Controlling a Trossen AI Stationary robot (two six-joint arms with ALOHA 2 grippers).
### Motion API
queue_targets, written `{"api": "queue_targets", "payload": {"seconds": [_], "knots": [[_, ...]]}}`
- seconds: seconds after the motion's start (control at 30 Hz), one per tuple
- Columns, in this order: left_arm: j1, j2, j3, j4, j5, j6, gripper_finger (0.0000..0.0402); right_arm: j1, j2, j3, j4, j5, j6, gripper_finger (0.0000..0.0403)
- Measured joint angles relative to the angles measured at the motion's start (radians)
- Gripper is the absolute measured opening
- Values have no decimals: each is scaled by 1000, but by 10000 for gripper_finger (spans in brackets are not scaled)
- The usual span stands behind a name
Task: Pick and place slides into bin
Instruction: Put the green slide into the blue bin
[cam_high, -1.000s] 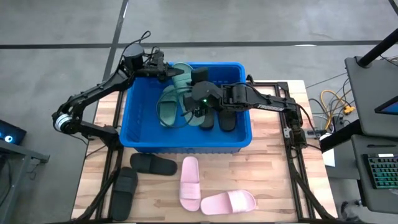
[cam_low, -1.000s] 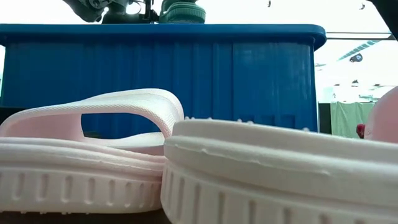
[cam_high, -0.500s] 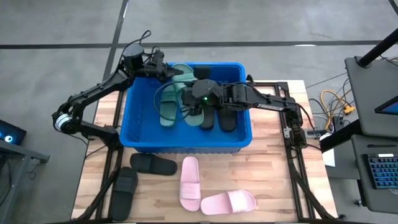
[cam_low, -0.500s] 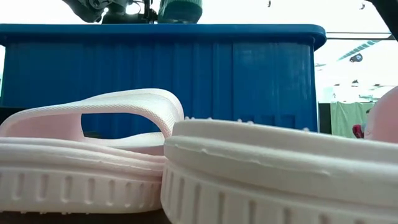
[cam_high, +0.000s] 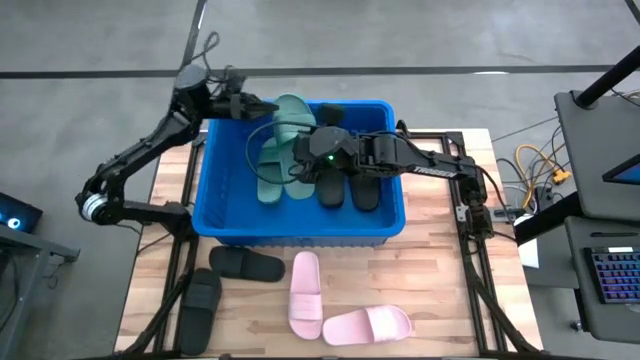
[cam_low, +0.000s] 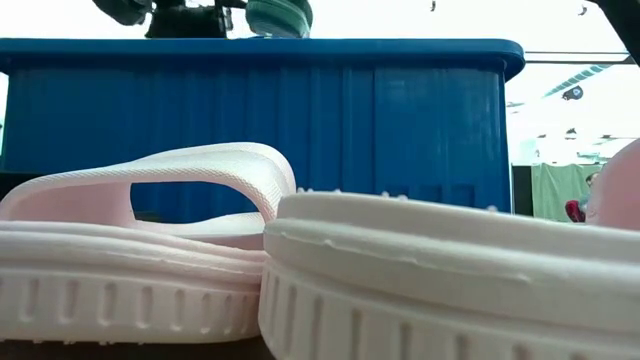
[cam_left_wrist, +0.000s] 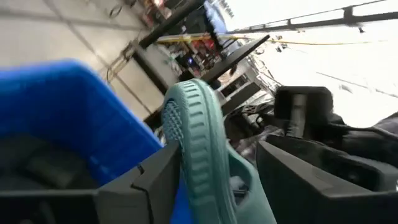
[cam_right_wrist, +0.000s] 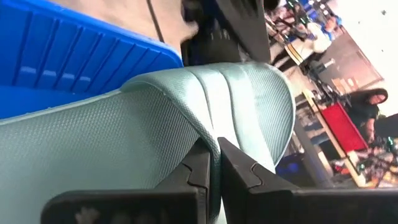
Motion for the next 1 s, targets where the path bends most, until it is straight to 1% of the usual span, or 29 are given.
{"api": "queue_targets", "payload": {"seconds": [0.1, 0.2, 0.37, 0.5, 0.63, 0.83, 1.0], "knots": [[40, -52, 0, 0, 13, 14, 193, 0, -1, 0, 0, 19, 38, 9], [69, -114, 3, 9, 32, 97, 194, -4, -1, -2, -15, 30, 85, 9], [78, -227, 2, 7, 38, 228, 194, -16, -2, -21, -4, 14, 152, 9], [78, -302, 2, 7, 27, 278, 194, -29, 1, -59, 17, 0, 158, 9], [78, -364, 2, 1, 6, 312, 194, -53, 2, -134, 86, -49, 180, 9], [78, -421, 2, 1, 2, 322, 194, -76, 3, -242, 183, -48, 184, 9], [78, -431, 2, 0, 2, 321, 194, -75, 3, -346, 331, -48, 157, 9]]}}
